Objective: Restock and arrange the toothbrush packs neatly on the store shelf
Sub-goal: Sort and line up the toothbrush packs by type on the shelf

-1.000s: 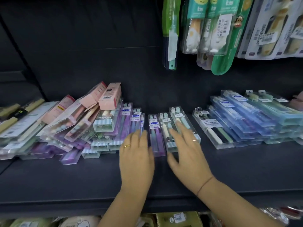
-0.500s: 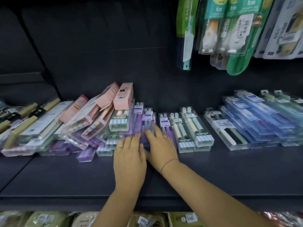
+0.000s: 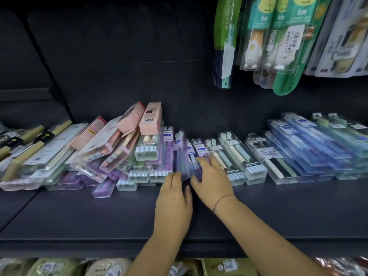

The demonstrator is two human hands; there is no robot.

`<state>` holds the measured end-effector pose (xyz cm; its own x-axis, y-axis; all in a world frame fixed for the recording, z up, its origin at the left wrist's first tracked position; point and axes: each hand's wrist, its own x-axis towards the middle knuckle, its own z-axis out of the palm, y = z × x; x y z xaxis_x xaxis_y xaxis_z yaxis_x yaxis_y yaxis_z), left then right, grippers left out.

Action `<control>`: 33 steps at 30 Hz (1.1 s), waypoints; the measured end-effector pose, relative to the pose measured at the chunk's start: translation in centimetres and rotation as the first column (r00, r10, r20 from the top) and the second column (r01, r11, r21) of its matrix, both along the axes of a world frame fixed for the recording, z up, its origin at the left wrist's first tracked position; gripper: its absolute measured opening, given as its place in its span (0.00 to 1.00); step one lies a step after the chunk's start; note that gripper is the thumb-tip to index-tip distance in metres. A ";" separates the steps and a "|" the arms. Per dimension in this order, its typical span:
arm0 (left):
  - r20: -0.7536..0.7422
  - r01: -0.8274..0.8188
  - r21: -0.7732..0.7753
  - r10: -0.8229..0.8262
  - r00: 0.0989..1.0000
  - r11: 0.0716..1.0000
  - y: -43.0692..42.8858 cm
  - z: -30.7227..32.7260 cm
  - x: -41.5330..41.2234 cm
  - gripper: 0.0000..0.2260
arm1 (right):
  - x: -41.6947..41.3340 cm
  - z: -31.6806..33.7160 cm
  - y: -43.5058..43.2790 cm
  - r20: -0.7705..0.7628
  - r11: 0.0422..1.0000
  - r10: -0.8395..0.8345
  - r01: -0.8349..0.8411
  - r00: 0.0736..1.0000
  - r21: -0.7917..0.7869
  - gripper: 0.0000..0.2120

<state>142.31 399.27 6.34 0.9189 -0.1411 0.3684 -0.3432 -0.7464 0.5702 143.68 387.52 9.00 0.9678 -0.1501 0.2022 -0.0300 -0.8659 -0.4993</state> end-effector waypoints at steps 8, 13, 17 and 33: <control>-0.098 0.047 0.267 -0.021 0.995 0.963 -0.7 0.2 0.3 0.30 | -0.9 -1.5 -0.6 -0.093 0.952 0.066 -0.091 0.993 -0.292 0.27; -0.032 0.079 0.241 -0.073 0.997 0.967 -0.9 -0.4 0.8 0.32 | -1.1 -2.7 -0.1 -0.025 0.947 0.025 -0.032 0.999 -0.319 0.26; -0.054 0.067 0.264 -0.055 0.997 0.962 -1.0 0.2 0.5 0.31 | -1.9 -2.5 0.3 -0.109 0.925 -0.038 -0.006 0.993 -0.380 0.27; -0.026 -0.036 0.193 0.042 0.999 0.981 -0.4 0.0 -1.6 0.24 | -4.5 -3.6 -1.6 0.213 0.983 -0.033 0.070 0.977 -0.170 0.31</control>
<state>140.70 398.83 6.34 0.9351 -0.1703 0.3107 -0.2968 -0.8555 0.4242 139.22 385.91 5.36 0.8935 -0.1425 0.4258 0.0119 -0.9405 -0.3396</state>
